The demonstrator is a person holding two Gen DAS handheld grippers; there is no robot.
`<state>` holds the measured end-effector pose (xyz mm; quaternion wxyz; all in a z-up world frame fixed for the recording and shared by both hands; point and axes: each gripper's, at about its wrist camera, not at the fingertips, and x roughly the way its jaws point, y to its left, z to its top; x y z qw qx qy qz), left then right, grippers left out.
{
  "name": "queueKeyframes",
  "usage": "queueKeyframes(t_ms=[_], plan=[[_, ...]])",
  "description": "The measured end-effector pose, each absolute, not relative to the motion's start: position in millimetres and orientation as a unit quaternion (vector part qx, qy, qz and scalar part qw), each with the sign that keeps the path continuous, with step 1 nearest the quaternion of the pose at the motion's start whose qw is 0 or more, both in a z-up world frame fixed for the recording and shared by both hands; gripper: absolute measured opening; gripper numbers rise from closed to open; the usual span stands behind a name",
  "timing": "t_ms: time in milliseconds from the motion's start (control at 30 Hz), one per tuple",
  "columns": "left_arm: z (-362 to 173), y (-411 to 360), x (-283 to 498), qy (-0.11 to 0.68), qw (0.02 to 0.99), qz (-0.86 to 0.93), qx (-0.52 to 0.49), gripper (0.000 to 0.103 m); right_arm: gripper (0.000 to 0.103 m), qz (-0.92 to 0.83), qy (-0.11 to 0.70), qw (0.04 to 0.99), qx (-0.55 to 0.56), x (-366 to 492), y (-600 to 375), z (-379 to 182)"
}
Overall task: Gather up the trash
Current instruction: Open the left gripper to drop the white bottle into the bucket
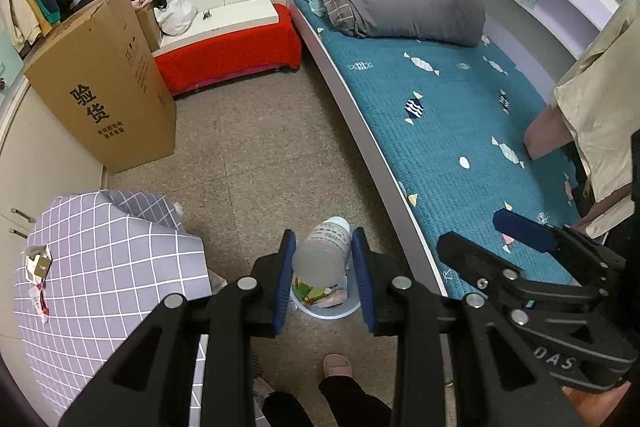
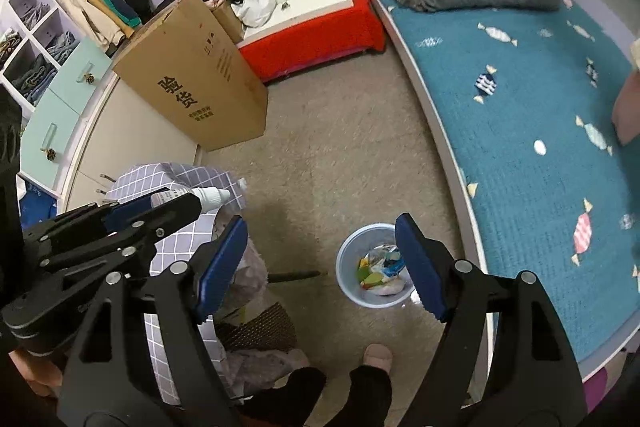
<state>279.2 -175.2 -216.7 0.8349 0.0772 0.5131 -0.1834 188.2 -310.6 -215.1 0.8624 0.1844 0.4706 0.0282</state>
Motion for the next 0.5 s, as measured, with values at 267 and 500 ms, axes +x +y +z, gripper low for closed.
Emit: queueKeyframes(t_ms=[267, 500], plan=[[-214.6, -183.4, 275.4, 0.510, 0.835, -0.192, 0.080, 0.028, 0.075, 0.010, 0.463, 0.867, 0.186, 176.8, -320.7, -208.7], [-217.0, -192.3, 276.1, 0.514, 0.832, -0.195, 0.082, 0.028, 0.075, -0.005, 0.453, 0.871, 0.190, 165.7, -332.6, -203.7]])
